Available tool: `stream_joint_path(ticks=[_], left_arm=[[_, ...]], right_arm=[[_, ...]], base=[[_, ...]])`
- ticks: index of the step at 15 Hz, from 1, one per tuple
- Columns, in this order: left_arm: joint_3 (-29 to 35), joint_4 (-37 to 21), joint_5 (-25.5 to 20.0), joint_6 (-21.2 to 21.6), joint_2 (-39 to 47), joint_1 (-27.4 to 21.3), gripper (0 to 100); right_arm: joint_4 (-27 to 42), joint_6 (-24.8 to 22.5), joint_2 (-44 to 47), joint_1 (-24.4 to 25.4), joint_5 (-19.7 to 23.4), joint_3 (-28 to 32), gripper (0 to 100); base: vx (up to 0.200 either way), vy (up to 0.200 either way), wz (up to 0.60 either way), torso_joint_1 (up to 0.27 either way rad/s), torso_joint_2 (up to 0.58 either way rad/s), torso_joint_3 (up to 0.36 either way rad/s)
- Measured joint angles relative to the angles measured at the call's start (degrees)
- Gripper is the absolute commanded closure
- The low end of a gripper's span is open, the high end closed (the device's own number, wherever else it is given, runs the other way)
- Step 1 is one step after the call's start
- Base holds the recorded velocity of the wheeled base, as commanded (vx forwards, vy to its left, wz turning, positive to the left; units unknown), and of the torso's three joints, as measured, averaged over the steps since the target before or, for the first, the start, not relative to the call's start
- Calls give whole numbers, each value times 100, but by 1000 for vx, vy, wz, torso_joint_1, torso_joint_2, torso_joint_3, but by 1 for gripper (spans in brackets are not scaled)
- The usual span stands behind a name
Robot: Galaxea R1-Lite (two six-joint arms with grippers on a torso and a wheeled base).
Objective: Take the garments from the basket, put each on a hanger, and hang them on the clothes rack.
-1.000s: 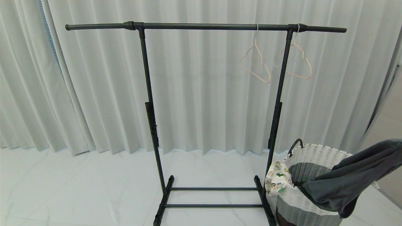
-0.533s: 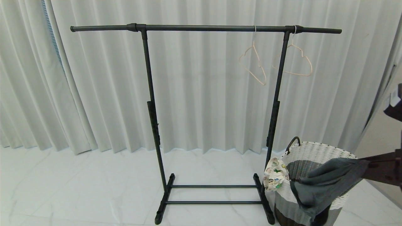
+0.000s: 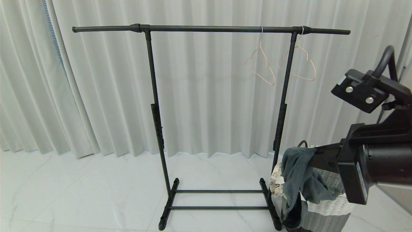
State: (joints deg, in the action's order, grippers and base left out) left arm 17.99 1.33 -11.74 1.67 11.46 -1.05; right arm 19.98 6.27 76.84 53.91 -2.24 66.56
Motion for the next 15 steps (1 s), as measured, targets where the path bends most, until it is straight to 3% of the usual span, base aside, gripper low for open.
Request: stream_joint_path(ticks=[3,7,9,12,15], left_arm=[[965,6,-933,101,1431,-280,0],[1805,516,-1275,-69,3473,-1992,0],[2037,1151,-1165,-262,4540,-2816,0],[2191,1870,-642,-580,6026,-4167,0],[2263,2314,-449,-708,7250,-4997,0]], right_arm=[[-389,123,113,-2,-11,-11,100],[-556,222,183,-7,-13,-17,100],[-685,260,207,-5,-11,-9,100],[-857,336,274,-7,-7,2,100],[-1013,341,343,-18,0,6,100]], base=[[0,0,0,0,0,0],[0,0,0,0,0,0],[0,0,0,0,0,0],[0,0,0,0,0,0],[0,0,0,0,0,0]])
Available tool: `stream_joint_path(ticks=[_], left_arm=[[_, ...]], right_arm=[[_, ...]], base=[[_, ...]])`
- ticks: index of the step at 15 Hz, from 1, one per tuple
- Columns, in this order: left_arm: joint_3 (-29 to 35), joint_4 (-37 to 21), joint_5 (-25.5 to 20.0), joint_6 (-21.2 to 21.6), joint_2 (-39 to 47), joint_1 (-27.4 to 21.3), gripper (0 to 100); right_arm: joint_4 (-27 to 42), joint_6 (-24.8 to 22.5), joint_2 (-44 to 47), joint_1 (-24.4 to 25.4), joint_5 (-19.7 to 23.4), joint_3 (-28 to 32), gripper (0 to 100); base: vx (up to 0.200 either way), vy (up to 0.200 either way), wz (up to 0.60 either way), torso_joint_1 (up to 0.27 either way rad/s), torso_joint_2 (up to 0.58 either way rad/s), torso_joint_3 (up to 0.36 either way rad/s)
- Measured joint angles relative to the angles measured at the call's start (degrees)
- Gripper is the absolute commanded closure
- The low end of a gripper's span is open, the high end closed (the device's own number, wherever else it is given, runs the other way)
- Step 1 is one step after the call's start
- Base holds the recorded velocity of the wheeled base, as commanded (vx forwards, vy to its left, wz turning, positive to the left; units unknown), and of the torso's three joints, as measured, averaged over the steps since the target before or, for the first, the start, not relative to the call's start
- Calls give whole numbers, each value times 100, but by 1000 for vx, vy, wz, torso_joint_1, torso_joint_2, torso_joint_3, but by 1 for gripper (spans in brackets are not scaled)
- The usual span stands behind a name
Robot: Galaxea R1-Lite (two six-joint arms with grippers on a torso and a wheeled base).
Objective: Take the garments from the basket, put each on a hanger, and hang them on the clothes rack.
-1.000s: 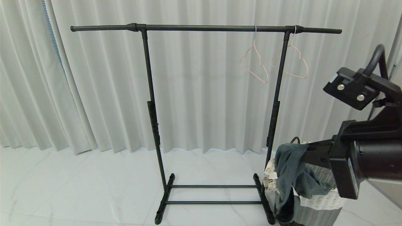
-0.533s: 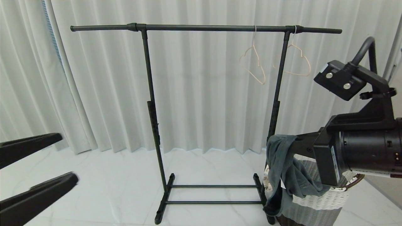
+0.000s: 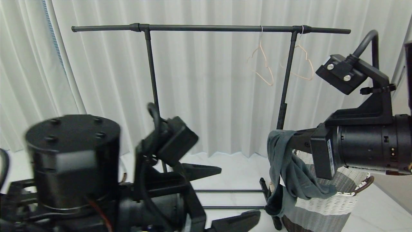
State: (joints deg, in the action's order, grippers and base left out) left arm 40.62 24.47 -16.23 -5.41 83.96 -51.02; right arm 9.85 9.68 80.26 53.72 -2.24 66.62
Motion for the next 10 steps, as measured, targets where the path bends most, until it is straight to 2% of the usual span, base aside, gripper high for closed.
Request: stream_joint_path(ticks=[3,7,10], left_arm=[[44,723,143,-24,1086,-157,0],[155,2174,372,-28,2402,127,0],[306,2332,451,-28,2955,223,0]], right_arm=[[-6,13,17,-4,-2,5,100],[-11,9,13,-4,-2,5,100],[-20,11,20,-4,-5,7,100]], base=[[0,0,0,0,0,0],[0,0,0,0,0,0],[0,0,0,0,0,0]])
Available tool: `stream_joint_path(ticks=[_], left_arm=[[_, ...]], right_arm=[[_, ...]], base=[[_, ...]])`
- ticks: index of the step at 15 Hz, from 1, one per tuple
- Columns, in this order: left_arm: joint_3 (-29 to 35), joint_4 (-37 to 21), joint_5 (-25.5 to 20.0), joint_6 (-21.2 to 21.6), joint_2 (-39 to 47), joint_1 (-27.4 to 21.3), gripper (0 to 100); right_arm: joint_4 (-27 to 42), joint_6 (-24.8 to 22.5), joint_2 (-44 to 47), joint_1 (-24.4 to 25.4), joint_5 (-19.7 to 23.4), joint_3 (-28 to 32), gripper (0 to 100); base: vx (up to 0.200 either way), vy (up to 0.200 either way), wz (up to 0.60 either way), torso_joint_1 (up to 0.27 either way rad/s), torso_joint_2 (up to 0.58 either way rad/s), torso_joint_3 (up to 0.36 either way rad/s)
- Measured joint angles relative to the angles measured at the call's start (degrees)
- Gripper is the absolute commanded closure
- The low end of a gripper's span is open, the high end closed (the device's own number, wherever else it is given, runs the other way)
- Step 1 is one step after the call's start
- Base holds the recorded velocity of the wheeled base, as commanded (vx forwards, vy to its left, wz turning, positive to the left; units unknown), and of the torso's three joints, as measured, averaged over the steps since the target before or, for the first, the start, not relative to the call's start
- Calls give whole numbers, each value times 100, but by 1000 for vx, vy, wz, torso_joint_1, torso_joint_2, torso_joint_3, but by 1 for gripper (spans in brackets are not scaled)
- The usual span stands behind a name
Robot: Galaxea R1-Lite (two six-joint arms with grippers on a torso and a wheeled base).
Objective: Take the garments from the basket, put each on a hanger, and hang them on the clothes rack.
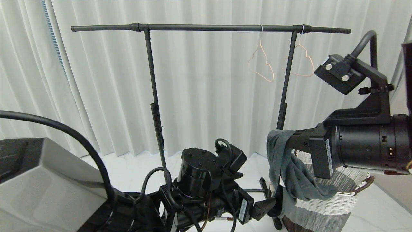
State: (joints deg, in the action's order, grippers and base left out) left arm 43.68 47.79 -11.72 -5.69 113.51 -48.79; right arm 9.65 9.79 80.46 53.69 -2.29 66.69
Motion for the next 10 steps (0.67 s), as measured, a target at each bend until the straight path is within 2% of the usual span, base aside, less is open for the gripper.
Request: stream_joint_path(ticks=[4,10], left_arm=[[384,9,369,0,542,-24,0],[533,9,406,-2,945,-154,0]], right_arm=[[-68,15,18,-7,0,-2,100],[-90,39,24,-33,-6,-5,100]], base=[[0,0,0,0,0,0],[0,0,0,0,0,0]])
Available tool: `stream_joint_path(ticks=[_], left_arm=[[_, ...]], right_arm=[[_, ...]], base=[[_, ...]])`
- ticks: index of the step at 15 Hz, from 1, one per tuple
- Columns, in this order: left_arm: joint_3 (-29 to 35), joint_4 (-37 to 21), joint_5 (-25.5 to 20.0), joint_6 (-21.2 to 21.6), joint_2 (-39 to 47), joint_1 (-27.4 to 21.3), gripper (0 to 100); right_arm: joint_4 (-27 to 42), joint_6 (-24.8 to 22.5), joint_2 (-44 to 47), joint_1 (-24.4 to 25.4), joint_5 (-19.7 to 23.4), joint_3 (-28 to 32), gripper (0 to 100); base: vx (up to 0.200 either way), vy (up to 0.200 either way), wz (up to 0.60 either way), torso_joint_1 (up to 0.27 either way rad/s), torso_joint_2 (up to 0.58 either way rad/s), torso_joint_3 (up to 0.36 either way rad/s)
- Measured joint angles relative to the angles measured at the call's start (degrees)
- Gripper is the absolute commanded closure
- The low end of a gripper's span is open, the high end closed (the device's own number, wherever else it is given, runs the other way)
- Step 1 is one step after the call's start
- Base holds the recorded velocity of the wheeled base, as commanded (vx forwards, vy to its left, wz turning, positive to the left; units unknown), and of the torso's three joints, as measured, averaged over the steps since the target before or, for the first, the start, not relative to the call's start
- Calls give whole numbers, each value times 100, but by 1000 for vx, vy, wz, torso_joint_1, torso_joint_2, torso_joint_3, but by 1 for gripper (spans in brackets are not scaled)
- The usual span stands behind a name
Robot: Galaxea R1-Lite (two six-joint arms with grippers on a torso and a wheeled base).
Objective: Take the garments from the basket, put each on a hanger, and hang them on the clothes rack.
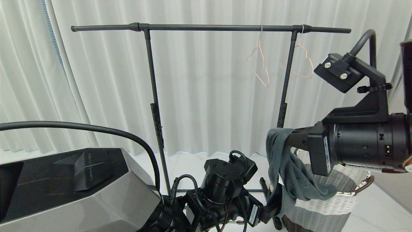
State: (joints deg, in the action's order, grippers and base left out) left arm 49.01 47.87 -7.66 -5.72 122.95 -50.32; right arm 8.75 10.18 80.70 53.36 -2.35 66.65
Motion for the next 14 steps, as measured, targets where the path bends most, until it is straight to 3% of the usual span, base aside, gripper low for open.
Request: stream_joint_path(ticks=[1,2,5,8,10,12,14], left_arm=[[20,2,-4,-2,22,-4,0],[35,2,-4,-5,41,-4,100],[44,2,95,-229,44,-61,100],[-11,0,964,-624,-195,-299,100],[-182,-46,1168,-868,-645,-400,100],[-450,-402,1228,-978,-1384,-445,100],[-634,-1292,1241,-1018,-2381,-461,100]], right_arm=[[0,0,0,-2,-7,2,100],[0,-2,-9,-5,-10,5,100],[2,-4,-17,-28,-27,5,100],[5,-48,-20,-344,-35,-15,100],[9,-167,-17,-656,-38,-33,100],[9,-318,-24,-879,-35,-94,100],[6,-356,-57,-946,-43,-133,100]], base=[[0,0,0,0,0,0],[0,0,0,0,0,0],[0,0,0,0,0,0],[0,0,0,0,0,0],[0,0,0,0,0,0],[0,0,0,0,0,0],[0,0,0,0,0,0]])
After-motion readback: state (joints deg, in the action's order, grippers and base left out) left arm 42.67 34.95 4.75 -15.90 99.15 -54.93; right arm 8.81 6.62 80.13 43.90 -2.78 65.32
